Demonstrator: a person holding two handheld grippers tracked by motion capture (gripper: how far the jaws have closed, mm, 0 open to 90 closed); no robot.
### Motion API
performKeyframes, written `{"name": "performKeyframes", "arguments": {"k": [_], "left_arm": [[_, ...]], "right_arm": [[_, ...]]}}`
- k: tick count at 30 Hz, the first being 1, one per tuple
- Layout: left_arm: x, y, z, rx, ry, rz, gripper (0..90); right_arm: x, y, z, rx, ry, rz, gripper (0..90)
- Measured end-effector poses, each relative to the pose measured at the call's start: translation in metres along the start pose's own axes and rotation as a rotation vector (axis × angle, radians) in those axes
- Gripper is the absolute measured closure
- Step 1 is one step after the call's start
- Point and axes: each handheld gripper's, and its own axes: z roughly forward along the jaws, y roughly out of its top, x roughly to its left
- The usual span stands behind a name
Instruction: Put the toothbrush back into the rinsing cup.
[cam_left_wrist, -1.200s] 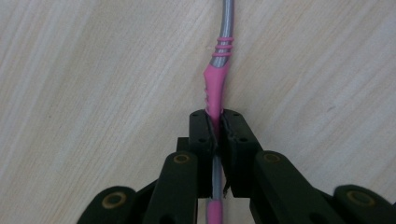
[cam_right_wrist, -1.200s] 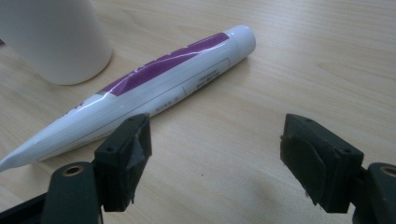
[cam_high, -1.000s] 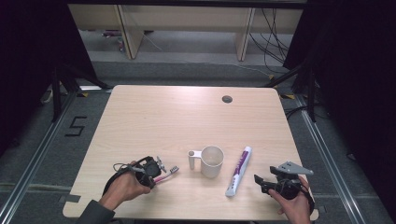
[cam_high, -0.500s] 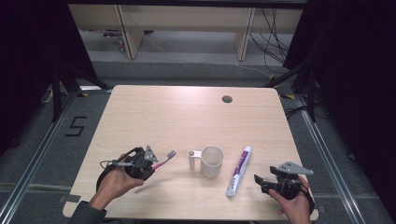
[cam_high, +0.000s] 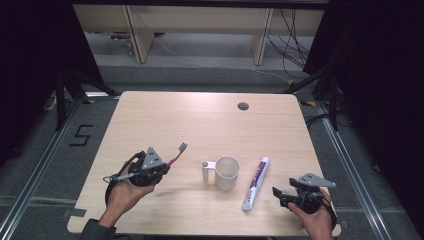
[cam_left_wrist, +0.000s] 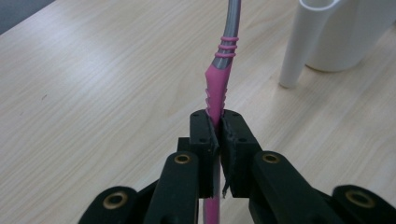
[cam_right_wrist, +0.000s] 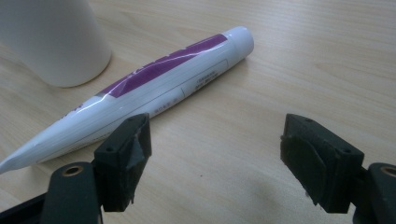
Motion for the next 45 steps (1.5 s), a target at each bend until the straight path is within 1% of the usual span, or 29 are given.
{"name": "performKeyframes", "arguments": {"k": [1,2,3,4,5,6,7,8,9,10,11,13,14,15,16,17,18,19,20,21,22,23,25,26,30,31,32,39,45], "left_arm": [[0.002,0.0,-0.001,-0.02,0.015,0.005,83.4],[0.001,-0.001,0.001,-0.054,0.012,-0.026,83.4],[0.001,-0.001,0.001,-0.054,0.012,-0.026,83.4],[0.002,-0.002,0.001,-0.064,0.024,-0.018,83.4],[0.002,-0.002,0.002,-0.075,0.019,-0.03,83.4],[0.002,-0.002,0.002,-0.089,0.022,-0.04,83.4],[0.002,-0.002,0.002,-0.089,0.022,-0.04,83.4],[0.003,-0.002,0.002,-0.106,0.029,-0.048,83.4],[0.001,-0.002,0.004,-0.145,0.022,-0.083,83.4],[0.001,-0.002,0.004,-0.145,0.022,-0.083,83.4],[0.0,-0.001,0.006,-0.185,0.022,-0.112,83.4],[-0.001,0.001,0.005,-0.214,0.014,-0.124,83.4],[-0.001,0.001,0.005,-0.214,0.014,-0.124,83.4],[-0.003,0.003,0.005,-0.269,0.028,-0.146,83.4],[-0.003,0.003,0.005,-0.269,0.028,-0.146,83.4],[-0.003,0.005,0.004,-0.31,0.014,-0.156,83.4],[-0.003,0.005,0.004,-0.31,0.014,-0.156,83.4],[-0.004,0.007,0.003,-0.329,0.023,-0.16,83.4],[-0.004,0.008,0.003,-0.333,0.023,-0.158,83.4],[-0.005,0.011,0.002,-0.35,0.012,-0.172,83.4],[-0.005,0.011,0.002,-0.35,0.012,-0.172,83.4],[-0.006,0.014,0.003,-0.366,0.003,-0.172,83.4],[-0.007,0.015,0.003,-0.364,0.011,-0.168,83.4],[-0.008,0.016,0.004,-0.376,-0.005,-0.172,83.4],[-0.012,0.022,0.004,-0.4,-0.004,-0.175,83.4],[-0.014,0.026,0.004,-0.415,-0.022,-0.176,83.4],[-0.015,0.027,0.005,-0.43,-0.022,-0.182,83.4],[-0.022,0.04,0.006,-0.453,-0.028,-0.175,83.4],[-0.031,0.058,0.009,-0.487,-0.048,-0.17,83.4]], "right_arm": [[0.0,0.0,0.0,0.001,0.001,0.001,25.5],[0.002,0.0,0.0,0.009,0.01,0.035,25.5],[0.002,0.0,0.0,0.011,0.009,0.026,25.5],[0.003,-0.001,0.0,0.015,0.013,0.043,25.5],[0.003,0.0,0.0,0.014,0.014,0.043,25.5],[0.003,0.0,0.0,0.012,0.013,0.042,25.5],[0.001,-0.001,0.001,0.004,0.009,0.018,25.5],[0.0,-0.001,0.001,0.002,0.01,0.006,25.5],[0.0,-0.001,0.001,0.006,0.012,0.008,25.5],[0.0,-0.001,0.001,0.008,0.015,0.015,25.5],[0.001,0.0,0.001,0.01,0.014,0.025,25.5],[0.0,0.0,0.001,0.008,0.022,0.014,25.5],[0.0,0.0,0.002,0.007,0.02,0.011,25.5],[-0.001,0.0,0.001,0.003,0.015,0.003,25.5],[-0.001,0.0,0.001,0.003,0.015,0.003,25.5],[0.0,0.0,0.002,0.005,0.018,0.008,25.5],[0.0,0.0,0.002,0.005,0.018,0.008,25.5],[0.0,0.0,0.001,0.004,0.021,0.001,25.5],[0.0,0.0,0.0,0.002,0.007,0.001,25.5],[0.0,0.0,0.0,0.002,0.007,0.001,25.5],[0.0,0.0,0.0,0.002,0.007,-0.002,25.5],[0.0,0.0,0.0,0.002,0.009,0.0,25.5],[0.0,0.0,0.0,0.0,0.004,-0.007,25.5],[0.0,0.0,0.0,0.0,0.004,-0.007,25.5],[0.0,0.0,0.0,0.003,0.005,-0.003,25.5],[0.0,0.0,0.0,0.002,0.005,-0.003,25.5],[-0.001,0.0,0.001,0.001,0.004,-0.008,25.5],[0.0,0.0,0.001,0.003,0.005,-0.004,25.5],[0.0,0.0,0.001,0.003,0.006,-0.004,25.5]]}}
